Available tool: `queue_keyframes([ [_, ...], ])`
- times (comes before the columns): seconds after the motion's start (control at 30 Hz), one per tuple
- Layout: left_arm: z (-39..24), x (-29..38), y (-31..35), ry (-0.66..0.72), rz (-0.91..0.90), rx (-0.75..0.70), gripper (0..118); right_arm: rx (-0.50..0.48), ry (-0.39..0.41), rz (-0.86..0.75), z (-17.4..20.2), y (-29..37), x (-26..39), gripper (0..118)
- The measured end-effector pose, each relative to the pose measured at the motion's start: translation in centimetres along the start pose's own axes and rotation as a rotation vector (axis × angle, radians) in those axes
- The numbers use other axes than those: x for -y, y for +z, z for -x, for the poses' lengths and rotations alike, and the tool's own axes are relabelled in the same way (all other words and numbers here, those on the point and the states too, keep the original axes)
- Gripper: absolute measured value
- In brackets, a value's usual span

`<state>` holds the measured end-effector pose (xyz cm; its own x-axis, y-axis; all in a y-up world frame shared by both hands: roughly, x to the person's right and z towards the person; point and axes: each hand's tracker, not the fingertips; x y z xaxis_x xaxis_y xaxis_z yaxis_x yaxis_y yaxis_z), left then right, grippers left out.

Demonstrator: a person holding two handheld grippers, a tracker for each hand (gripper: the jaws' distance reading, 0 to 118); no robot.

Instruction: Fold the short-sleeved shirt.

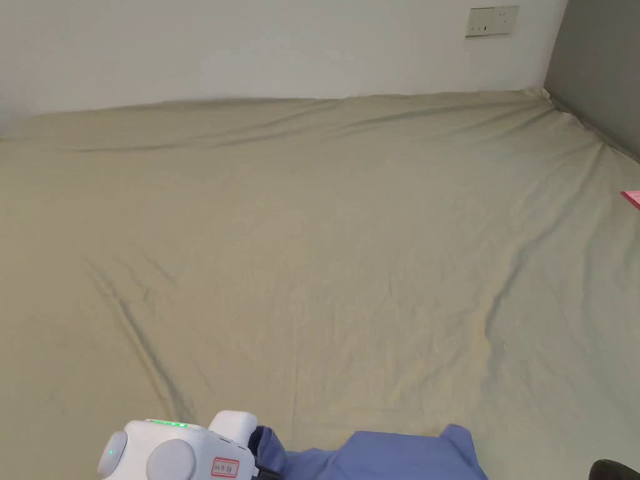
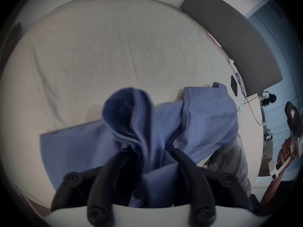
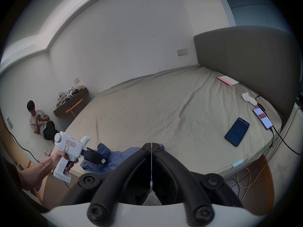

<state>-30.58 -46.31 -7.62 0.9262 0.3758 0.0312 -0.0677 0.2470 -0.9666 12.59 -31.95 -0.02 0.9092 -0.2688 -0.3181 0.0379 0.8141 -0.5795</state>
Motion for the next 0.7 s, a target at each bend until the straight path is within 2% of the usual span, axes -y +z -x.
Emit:
queue_keyframes([
  [0.03, 0.1, 0.1, -0.2, 0.008, 0.006, 0.021, 54, 0.002, -0.003, 0.0, -0.1, 0.0, 0.1, 2],
  [0.1, -0.2, 0.1, 0.0, 0.027, -0.021, 0.098, 98, 0.001, -0.014, 0.002, -0.3, -0.2, 0.1, 2],
  [0.13, -0.4, 0.1, 0.4, 0.03, -0.041, 0.099, 112, 0.001, -0.019, 0.003, -0.3, -0.2, 0.1, 2],
  [0.27, -0.5, -0.1, 4.4, 0.01, -0.191, 0.025, 113, -0.009, -0.017, -0.004, 0.0, 0.0, 0.0, 2],
  [0.37, 0.4, 1.0, 9.0, 0.091, -0.42, 0.005, 113, -0.014, -0.013, -0.01, 0.0, 0.2, 0.0, 2],
  [0.43, 0.8, 2.7, 11.0, 0.105, -0.619, -0.158, 111, -0.019, -0.02, -0.016, -0.2, 0.2, 0.2, 2],
  [0.47, 0.3, 3.2, 11.8, 0.114, -0.637, -0.251, 105, -0.022, -0.027, -0.017, -0.4, 0.2, 0.2, 2],
  [0.5, 0.0, 3.5, 12.0, 0.122, -0.619, -0.347, 82, -0.026, -0.034, -0.017, -0.6, 0.2, 0.3, 2],
  [0.53, -0.3, 3.9, 11.9, 0.12, -0.592, -0.407, 24, -0.028, -0.038, -0.015, -0.7, 0.2, 0.4, 2],
  [0.57, -0.5, 4.2, 11.3, 0.118, -0.575, -0.443, 5, -0.028, -0.039, -0.015, -0.7, 0.2, 0.4, 2],
  [0.6, -0.8, 4.6, 10.2, 0.122, -0.585, -0.47, 7, -0.028, -0.04, -0.016, -0.8, 0.2, 0.5, 2],
  [0.63, -0.8, 5.2, 9.2, 0.103, -0.615, -0.427, 7, -0.027, -0.042, -0.017, -0.8, 0.3, 0.6, 2],
  [0.7, -1.4, 5.3, 7.1, 0.097, -0.535, -0.418, 7, -0.029, -0.049, -0.019, -1.0, 0.5, 0.7, 2],
])
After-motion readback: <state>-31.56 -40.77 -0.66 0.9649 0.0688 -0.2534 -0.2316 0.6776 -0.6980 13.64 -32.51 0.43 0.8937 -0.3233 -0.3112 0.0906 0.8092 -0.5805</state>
